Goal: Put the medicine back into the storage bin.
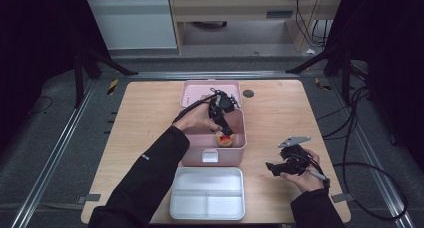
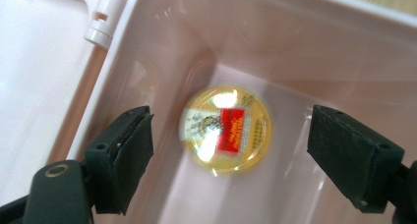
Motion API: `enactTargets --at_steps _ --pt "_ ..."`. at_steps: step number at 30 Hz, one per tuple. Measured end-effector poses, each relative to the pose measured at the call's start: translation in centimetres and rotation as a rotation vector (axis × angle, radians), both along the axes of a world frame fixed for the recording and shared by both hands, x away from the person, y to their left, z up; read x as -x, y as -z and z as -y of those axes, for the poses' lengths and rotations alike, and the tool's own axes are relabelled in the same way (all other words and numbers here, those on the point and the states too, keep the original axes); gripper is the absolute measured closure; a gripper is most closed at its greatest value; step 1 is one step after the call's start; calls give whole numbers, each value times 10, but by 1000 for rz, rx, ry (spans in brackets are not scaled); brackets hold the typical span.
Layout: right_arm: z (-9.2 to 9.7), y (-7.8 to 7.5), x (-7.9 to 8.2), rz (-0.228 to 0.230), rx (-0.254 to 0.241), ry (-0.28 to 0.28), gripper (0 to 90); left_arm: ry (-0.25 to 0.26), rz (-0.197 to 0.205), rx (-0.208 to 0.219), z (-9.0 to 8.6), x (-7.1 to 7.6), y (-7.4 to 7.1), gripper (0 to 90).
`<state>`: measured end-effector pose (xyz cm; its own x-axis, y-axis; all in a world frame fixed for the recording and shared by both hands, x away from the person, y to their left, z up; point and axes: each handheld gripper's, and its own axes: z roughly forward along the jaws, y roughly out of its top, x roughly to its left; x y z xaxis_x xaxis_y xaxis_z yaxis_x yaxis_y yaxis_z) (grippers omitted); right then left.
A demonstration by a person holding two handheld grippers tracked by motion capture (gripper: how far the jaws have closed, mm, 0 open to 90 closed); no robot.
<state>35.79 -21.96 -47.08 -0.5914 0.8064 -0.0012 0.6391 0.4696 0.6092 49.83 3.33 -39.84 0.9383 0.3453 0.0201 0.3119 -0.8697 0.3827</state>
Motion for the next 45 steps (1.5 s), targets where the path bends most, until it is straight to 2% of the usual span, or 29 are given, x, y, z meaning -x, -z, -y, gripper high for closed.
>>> enactTargets --at_steps 5,10,12,15,18,21,23,29,31,34,39,42,45 --pt "0 -1 0 8 -4 10 236 -1 31 26 -9 7 -14 169" --pt "0 -4 2 25 -11 14 255 -4 88 100 -25 21 -41 182" --pt "-1 -6 2 40 -9 3 266 -9 111 127 -33 28 -52 198" --pt "-4 -9 3 51 -15 -17 279 -16 145 138 -46 40 -65 221" --pt "-6 -12 5 61 -16 -40 301 -29 171 175 -62 54 -74 243" --pt "-9 -16 6 74 -24 -61 315 -38 192 186 -77 66 -79 257" --pt "-11 -17 7 80 -28 -76 326 -52 214 191 -86 74 -80 263" --pt "-16 -17 8 79 -21 -115 359 -97 244 250 -120 101 -78 294" --pt "-17 -18 9 82 -28 -125 372 -108 262 240 -130 109 -75 295" --pt "-19 -19 9 88 -27 -132 388 -120 240 252 -146 120 -68 300" --pt "-19 -19 9 86 -20 -140 390 -182 264 267 -173 138 -57 300" --pt "-19 -19 9 86 -19 -140 391 -209 242 280 -186 146 -43 306" --pt "-20 -19 10 88 -22 -145 391 -225 245 265 -197 152 -29 311"
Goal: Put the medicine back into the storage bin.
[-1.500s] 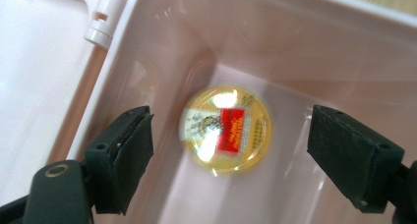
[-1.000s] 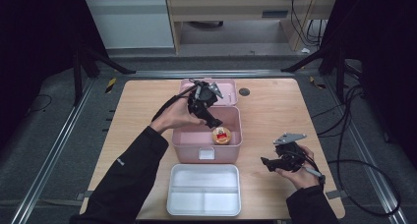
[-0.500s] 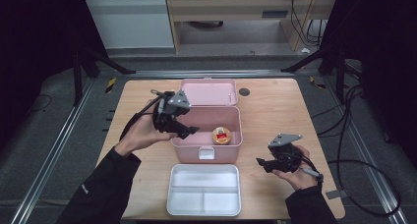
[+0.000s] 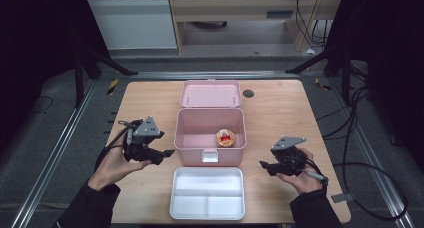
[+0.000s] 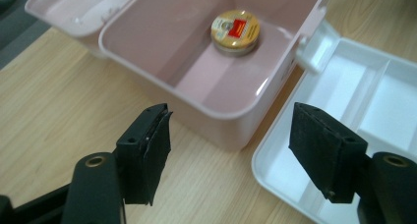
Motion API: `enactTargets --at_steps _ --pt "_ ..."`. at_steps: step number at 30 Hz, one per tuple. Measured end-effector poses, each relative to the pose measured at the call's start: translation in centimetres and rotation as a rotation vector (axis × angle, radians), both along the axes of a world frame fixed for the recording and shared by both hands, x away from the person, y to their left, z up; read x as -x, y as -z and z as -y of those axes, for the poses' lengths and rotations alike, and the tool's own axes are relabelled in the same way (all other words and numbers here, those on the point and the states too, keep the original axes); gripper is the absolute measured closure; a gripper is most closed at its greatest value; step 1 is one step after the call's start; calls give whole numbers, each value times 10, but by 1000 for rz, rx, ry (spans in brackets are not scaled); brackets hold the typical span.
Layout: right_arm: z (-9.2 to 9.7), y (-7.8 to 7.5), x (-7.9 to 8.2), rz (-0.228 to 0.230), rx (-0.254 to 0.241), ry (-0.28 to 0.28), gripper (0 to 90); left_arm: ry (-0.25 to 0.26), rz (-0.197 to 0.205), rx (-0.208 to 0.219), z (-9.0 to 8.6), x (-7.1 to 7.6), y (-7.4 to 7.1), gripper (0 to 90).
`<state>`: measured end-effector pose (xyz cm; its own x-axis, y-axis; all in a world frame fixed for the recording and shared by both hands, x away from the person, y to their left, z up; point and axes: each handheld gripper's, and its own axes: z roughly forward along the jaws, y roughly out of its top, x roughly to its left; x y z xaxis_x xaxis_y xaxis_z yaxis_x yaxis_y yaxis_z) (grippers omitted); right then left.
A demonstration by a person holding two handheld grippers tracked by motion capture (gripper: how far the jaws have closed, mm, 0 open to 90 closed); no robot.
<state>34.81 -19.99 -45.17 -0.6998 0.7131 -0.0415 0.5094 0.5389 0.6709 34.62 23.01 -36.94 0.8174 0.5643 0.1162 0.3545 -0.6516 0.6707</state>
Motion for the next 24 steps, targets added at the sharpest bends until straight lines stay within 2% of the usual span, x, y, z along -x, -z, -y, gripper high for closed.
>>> enactTargets --at_steps 4,7,9,10,13,15,17,19,24 --pt "-2 0 1 5 -5 -17 388 -18 -10 3 -12 8 17 309" --pt "-4 0 1 5 -4 -23 388 -6 -18 14 -16 12 28 309" --pt "-6 0 2 4 -4 -39 397 -1 -58 -8 -14 14 34 329" --pt "-7 -1 3 6 -6 -47 405 3 -57 -12 -12 14 37 329" --pt "-11 -3 5 13 -5 -76 430 28 -94 -18 -8 14 45 328" --pt "-14 -5 7 17 -3 -105 462 44 -115 -39 -5 15 52 336" --pt "-18 -6 10 24 -5 -131 480 60 -122 -53 -3 16 56 354" --pt "-23 -8 13 28 -6 -165 503 81 -144 -53 1 17 61 369" --pt "-37 -8 19 -4 -26 -260 547 153 -180 -88 12 20 70 437"
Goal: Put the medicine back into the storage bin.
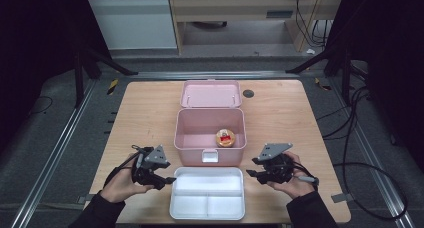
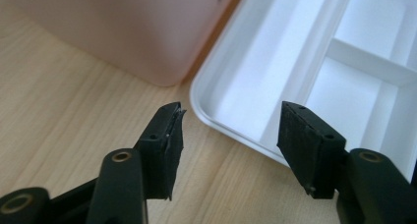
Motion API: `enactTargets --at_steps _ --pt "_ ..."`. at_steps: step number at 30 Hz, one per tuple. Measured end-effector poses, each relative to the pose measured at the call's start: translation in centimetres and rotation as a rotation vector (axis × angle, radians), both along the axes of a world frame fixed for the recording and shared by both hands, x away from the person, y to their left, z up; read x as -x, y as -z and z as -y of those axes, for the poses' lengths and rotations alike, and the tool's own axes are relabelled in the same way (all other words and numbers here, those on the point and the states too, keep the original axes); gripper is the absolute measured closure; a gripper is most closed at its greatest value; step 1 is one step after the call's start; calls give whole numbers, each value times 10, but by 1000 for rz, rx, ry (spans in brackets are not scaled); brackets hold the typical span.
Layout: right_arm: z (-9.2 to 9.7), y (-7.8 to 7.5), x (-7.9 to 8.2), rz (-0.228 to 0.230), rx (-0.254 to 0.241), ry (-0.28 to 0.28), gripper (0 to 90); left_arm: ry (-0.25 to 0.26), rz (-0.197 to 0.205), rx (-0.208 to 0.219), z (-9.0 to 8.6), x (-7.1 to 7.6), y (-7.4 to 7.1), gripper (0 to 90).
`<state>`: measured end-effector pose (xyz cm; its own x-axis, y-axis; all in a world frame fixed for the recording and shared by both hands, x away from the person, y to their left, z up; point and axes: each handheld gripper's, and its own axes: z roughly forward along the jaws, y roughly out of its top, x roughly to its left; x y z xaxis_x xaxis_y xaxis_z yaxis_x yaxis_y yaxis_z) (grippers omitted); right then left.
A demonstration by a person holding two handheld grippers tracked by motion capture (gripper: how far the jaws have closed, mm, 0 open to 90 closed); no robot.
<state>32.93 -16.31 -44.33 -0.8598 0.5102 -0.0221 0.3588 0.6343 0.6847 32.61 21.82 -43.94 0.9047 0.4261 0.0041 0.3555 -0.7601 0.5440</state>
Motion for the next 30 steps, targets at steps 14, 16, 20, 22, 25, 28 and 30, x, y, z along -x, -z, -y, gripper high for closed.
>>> enactTargets --at_steps 14,16,20,22,25,28,30 --pt "-36 7 12 -68 61 -183 661 134 -69 -88 27 7 23 560" --pt "-40 9 13 -77 82 -205 671 151 -72 -101 30 7 24 571" --pt "-50 14 15 -108 126 -244 704 175 -87 -122 34 8 28 608" --pt "-53 17 16 -125 143 -259 719 184 -93 -131 36 8 30 613" --pt "-57 21 16 -139 163 -277 731 195 -98 -149 40 7 35 625" --pt "-61 26 16 -149 185 -293 746 198 -104 -160 41 6 38 648" --pt "-64 29 16 -156 208 -296 743 204 -107 -174 43 5 40 662"
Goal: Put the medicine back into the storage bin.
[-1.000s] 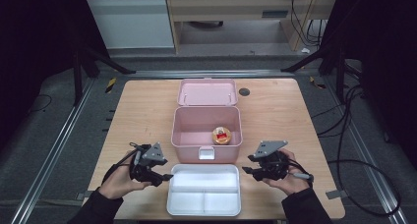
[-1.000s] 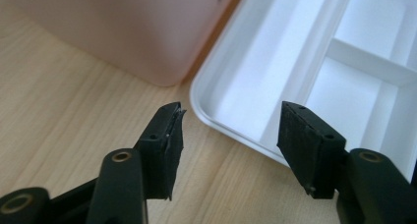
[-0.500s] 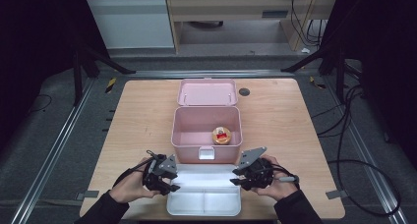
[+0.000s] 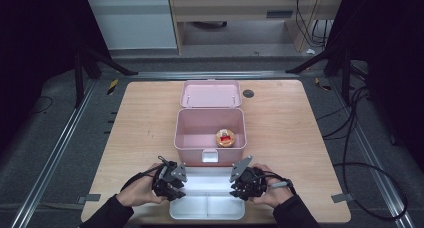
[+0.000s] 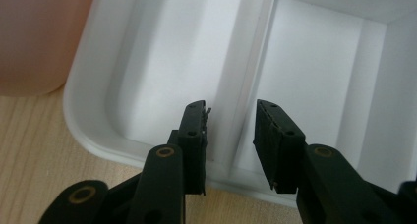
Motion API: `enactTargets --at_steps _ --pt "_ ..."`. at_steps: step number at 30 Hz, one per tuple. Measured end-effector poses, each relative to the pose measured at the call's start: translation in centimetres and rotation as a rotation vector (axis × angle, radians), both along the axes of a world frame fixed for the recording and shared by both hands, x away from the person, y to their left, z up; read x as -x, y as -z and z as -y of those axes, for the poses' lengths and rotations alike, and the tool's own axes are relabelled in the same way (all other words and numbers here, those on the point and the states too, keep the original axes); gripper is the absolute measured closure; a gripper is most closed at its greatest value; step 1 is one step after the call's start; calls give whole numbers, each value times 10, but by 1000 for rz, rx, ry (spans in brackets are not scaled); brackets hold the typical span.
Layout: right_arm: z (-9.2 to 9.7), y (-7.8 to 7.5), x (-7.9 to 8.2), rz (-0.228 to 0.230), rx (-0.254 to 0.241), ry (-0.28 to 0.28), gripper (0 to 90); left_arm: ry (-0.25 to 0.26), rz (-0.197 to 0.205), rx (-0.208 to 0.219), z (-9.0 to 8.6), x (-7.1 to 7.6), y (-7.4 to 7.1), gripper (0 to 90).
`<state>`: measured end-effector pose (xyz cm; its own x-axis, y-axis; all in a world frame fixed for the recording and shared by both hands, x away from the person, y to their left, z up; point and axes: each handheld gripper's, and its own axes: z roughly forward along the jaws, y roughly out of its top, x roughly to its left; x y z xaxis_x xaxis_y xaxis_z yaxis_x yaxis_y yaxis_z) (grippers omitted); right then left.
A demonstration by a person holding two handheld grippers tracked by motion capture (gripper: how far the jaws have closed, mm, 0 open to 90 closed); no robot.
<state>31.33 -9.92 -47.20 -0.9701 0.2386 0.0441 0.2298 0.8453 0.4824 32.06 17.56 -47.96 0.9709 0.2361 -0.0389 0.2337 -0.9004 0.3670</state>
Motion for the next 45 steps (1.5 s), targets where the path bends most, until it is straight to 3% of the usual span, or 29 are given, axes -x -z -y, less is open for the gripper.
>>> enactTargets --at_steps 16,20,31,36,40,45 --pt "-17 13 -6 -2 137 -28 823 25 -8 -35 2 0 2 767" --pt "-18 13 -6 -17 137 -27 838 33 -9 -44 4 -1 2 832" --pt "-17 8 -3 -54 131 -63 857 76 -43 -48 5 3 -5 850" --pt "-15 -1 4 -74 109 -76 856 89 -37 -43 3 14 -17 855" --pt "-11 -10 13 -73 78 -81 856 86 -46 -6 0 23 -26 856" --pt "-8 -26 21 -68 62 -96 862 98 -42 -9 1 30 -40 857"
